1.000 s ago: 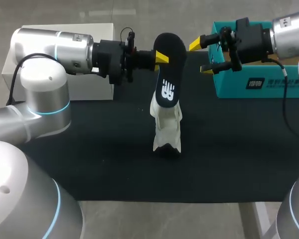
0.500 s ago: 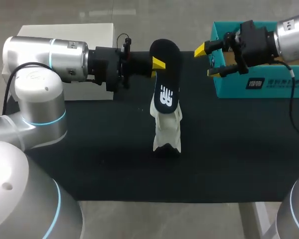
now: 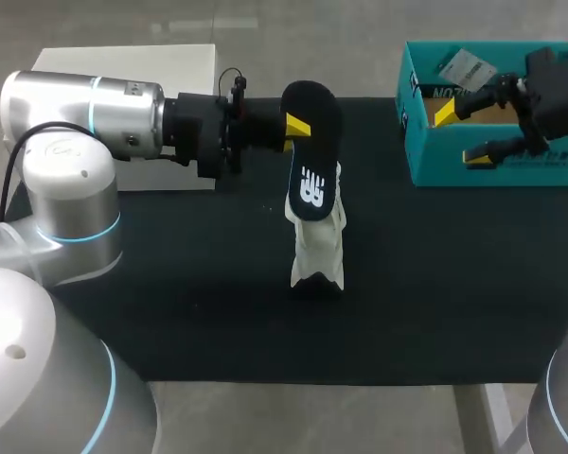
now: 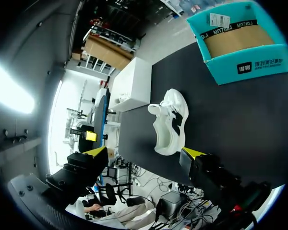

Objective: Take the shoe out of the shoebox, open the shoe tongue, remove and reinsert the insole, then place the shoe into the shoebox

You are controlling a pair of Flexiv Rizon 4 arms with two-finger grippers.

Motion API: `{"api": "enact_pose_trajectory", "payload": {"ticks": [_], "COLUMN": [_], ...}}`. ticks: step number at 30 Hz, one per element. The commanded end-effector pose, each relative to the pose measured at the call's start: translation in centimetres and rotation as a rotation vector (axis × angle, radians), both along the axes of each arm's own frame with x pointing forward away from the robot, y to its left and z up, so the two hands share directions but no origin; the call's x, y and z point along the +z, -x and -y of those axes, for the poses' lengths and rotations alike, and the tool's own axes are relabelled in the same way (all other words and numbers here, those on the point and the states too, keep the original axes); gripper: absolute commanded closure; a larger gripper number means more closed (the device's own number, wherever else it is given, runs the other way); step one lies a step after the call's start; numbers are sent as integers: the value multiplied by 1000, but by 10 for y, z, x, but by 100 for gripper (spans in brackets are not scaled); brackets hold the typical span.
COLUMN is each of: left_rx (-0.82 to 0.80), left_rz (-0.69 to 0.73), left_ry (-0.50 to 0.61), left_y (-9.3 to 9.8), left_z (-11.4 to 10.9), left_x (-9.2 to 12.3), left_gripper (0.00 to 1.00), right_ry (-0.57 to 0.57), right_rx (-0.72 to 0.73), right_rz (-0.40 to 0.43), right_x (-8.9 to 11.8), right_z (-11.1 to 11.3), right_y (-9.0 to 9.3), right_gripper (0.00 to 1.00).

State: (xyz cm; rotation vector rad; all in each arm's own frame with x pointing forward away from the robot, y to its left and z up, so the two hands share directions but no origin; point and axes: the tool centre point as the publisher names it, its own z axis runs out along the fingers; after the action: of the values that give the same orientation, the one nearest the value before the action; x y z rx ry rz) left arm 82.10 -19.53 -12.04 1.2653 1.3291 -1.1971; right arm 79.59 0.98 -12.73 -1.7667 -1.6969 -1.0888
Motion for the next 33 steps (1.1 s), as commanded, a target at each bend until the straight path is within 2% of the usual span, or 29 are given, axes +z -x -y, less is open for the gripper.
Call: {"api": "enact_pose_trajectory", "payload": {"ticks": [1,6,12,22,33], "left_rx": [1,-1,-3,-9,-9], "left_rz": [0,-1,-2,-4,-8], "left_ry": [-5,-8,-11,-12,-11], "left_y": [1,2,1,2,4], "left_z": [-1,-1,0,1,0], "left_x": [-2,-1,-1,0,0], "left_gripper": [100,100,100,100,100], "right_ry": [11,42,58,76,73], "right_rx": [-11,-17,-37,-8,1], "right_rz": [-5,-25,10,32,-4], "right_x": [18,20,29,31,26], "right_z": [34,51,66,62,61], "right_y": [23,28,26,28,35], "right_gripper": [0,0,0,0,0]}}
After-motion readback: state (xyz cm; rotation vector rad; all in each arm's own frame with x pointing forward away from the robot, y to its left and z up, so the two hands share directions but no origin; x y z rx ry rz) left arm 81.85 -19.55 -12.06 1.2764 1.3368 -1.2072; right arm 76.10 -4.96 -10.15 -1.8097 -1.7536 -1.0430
